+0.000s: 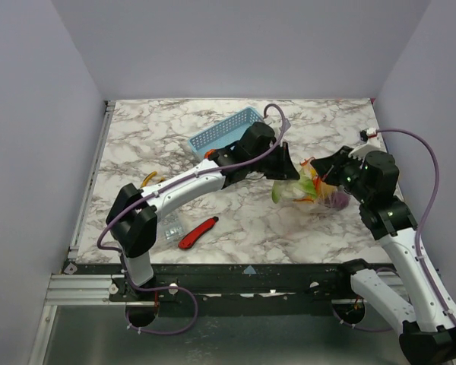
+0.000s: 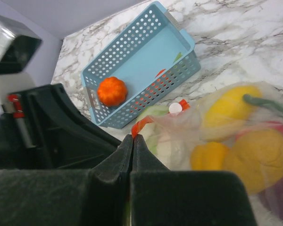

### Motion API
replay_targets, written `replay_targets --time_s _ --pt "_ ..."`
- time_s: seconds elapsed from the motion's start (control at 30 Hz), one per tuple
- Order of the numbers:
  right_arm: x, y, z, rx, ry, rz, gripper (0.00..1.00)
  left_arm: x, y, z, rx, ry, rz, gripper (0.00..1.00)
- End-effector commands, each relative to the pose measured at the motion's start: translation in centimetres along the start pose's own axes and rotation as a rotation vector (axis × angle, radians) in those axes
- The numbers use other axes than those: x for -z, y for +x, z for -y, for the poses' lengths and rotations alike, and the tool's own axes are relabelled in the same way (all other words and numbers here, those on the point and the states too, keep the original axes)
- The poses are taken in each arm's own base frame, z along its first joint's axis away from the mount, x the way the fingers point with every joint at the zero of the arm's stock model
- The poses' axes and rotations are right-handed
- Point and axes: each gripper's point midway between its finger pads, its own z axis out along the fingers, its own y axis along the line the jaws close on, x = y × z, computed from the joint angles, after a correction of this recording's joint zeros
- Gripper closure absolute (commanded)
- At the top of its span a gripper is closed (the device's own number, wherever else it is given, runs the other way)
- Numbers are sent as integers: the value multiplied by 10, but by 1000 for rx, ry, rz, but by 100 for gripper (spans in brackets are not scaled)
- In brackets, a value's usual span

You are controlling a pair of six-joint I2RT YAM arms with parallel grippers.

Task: Place the food in the zip-top bag and seal the zipper
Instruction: Place the fake vegetable in the zipper food storage bag.

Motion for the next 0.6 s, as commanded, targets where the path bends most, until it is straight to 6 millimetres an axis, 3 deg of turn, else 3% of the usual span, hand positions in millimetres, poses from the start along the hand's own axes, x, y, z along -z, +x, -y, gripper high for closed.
replay_targets --time_s 0.0,0.17,0.3,0.43,0.57 --pt "5 -11 -23 -88 -96 42 100 -4 -6 5 81 76 91 100" --pt "-3 1 -35 -115 -177 -19 100 -4 -6 5 108 118 107 100" --pt "-6 16 -48 -61 -266 -123 100 9 -12 6 86 135 156 100" --pt "-10 33 -42 -26 -261 -203 100 24 -15 22 75 260 150 100" --pt "-10 48 -57 -125 -359 -283 100 30 -17 27 84 281 172 100"
